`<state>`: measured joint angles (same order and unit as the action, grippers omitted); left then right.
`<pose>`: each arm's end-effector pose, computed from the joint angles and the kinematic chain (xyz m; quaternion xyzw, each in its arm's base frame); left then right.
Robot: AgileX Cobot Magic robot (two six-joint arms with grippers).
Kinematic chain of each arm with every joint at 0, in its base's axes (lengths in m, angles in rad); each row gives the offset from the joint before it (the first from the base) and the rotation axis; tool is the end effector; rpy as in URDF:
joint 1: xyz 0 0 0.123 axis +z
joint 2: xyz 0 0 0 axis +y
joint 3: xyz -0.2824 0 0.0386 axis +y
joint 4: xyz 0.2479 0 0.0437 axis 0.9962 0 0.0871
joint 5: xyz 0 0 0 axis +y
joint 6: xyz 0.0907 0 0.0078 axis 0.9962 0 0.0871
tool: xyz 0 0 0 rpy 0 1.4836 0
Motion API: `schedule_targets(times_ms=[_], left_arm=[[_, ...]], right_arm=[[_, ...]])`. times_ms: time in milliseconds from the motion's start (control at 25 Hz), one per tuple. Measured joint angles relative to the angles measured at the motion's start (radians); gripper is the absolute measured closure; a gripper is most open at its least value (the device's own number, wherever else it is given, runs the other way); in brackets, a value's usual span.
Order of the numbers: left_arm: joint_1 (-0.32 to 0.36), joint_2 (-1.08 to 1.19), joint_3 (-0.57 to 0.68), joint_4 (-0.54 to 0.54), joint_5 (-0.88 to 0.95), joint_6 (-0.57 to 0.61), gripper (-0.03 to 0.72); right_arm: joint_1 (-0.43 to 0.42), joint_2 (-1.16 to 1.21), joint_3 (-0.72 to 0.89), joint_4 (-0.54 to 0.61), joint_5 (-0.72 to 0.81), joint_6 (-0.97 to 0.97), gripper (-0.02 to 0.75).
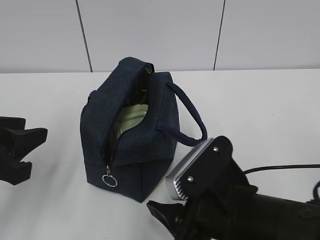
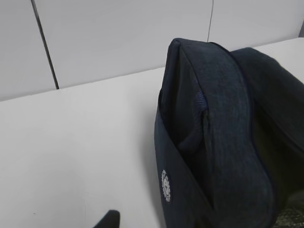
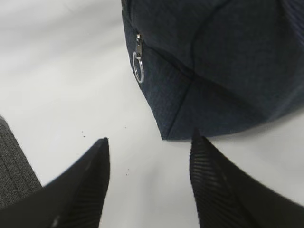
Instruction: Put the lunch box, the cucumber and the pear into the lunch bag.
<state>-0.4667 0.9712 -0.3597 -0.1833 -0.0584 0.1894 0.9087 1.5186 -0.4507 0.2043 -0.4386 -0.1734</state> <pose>0.1628 -0.0810 0.2303 0.1968 0.8284 -0.1152 0.5116 0.1653 0.1993 0.1634 -0.3589 0.7947 0.1831 0.4539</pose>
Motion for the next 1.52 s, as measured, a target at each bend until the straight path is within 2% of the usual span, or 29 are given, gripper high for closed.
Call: schedule_targets(times_ms=[280,560,840,1520], left_arm=[[-0.002,0.000,0.000,-0.074,0.005,0.000,0.405],[-0.005,-0.004,0.000,-0.105,0.001,0.000,0.411],[-0.005,-0.006,0.000,-0.126,-0.007,0.000,0.412],[-0.005,-0.006,0.000,-0.144,-0.008,0.000,0.412]], right_arm=[[0.001,0.113,-0.171,-0.074,0.021,0.049,0.313],[0.002,0.246,-0.256,-0.169,0.062,0.117,0.336],[0.004,0.313,-0.294,-0.184,0.064,0.123,0.376],[0.004,0.376,-0.347,-0.148,0.110,0.112,0.379]])
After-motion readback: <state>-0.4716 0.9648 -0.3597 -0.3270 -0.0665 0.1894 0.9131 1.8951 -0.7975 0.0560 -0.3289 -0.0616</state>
